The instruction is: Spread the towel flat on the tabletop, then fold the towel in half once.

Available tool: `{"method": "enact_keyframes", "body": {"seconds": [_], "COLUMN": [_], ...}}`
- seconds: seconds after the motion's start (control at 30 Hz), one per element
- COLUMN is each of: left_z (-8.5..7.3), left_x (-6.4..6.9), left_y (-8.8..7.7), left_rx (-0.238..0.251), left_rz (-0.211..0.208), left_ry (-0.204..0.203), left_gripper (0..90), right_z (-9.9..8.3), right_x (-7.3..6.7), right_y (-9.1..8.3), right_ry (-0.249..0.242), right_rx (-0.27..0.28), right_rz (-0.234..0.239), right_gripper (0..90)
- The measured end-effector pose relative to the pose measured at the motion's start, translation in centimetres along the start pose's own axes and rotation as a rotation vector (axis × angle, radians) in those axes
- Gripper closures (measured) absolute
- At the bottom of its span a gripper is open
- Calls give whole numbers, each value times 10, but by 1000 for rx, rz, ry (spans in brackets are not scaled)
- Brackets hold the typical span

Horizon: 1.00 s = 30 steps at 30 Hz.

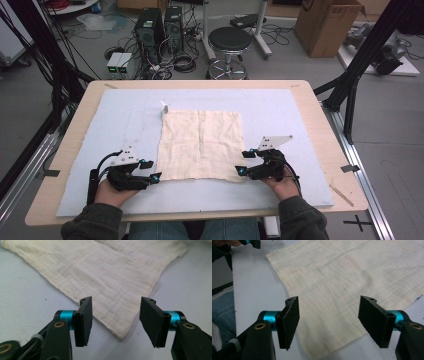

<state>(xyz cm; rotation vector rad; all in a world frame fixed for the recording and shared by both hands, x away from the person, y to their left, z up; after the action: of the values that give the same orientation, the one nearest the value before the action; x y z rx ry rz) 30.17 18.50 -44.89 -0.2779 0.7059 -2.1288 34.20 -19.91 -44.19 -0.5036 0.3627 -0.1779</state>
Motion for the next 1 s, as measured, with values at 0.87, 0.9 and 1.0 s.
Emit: {"method": "enact_keyframes", "body": {"seconds": [0.87,0.9,1.0], "left_z": [7,7,8], "left_x": [-3,-3,-4], "left_y": [-1,-2,-2], "left_rx": [37,37,46], "left_rz": [12,12,12], "left_ry": [-22,-22,-25], "left_gripper": [313,313,314], "right_z": [0,0,1], "right_x": [4,4,5], "right_y": [2,1,0], "right_ry": [39,42,44], "right_rx": [11,13,20], "right_rz": [-23,-23,-26], "right_gripper": [189,189,186]}}
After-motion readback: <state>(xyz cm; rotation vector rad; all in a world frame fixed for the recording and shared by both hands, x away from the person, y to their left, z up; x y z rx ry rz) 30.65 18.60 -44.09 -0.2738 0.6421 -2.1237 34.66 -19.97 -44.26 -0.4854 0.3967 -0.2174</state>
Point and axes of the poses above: each handheld gripper's, and its own axes: y roughly forward along the jaws, z roughly out of its top, x roughly to its right, the point moved 4 cm from there along y, roughly forward along the jaws, and after that the axes turned 15 degrees about z, right-handed, at the moved point
